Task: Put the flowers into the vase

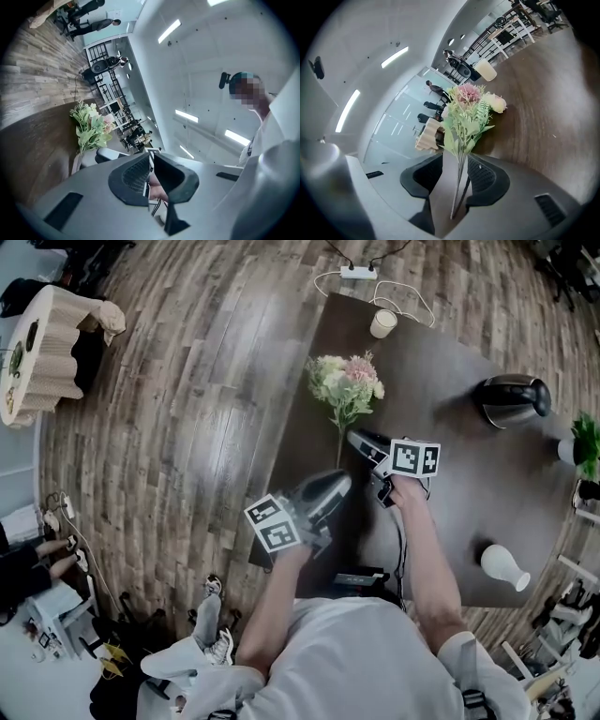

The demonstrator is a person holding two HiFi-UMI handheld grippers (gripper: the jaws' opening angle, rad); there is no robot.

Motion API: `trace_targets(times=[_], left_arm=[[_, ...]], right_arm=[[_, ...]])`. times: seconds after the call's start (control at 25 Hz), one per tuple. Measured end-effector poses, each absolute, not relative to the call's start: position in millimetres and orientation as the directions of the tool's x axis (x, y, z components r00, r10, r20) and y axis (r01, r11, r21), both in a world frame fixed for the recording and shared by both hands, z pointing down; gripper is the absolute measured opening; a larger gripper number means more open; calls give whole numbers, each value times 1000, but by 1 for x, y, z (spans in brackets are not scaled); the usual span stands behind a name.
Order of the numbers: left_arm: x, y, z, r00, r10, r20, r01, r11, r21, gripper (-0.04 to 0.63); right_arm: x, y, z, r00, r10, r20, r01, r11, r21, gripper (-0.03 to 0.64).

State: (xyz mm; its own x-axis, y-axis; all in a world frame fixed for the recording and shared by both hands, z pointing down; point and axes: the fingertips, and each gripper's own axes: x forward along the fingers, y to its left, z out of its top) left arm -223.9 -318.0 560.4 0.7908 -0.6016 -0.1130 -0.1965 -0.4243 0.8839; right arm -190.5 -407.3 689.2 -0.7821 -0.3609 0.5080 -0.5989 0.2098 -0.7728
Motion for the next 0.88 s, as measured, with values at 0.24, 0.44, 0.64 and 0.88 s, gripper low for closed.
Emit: trace_targets(times=[0.24, 0.44, 0.64, 0.88], left_arm=[[-222, -323, 569, 792, -601, -103, -199, -415, 888, 15], [-224, -326, 573, 791, -605, -95, -206, -410, 889, 15], [-225, -325, 574, 788, -608, -95, -208, -409, 889, 15], [-229, -325, 575, 786, -611, -95, -211, -410, 887, 15]], right_arm=[[-192, -426, 709, -727, -356, 587, -669, 175, -722, 161], [-195, -434, 720, -687, -355, 634, -715, 170, -678, 175], [-203, -435, 725, -654, -345, 673, -751, 194, -631, 176], [-206, -439, 734, -587, -335, 737, -810, 239, -536, 157]])
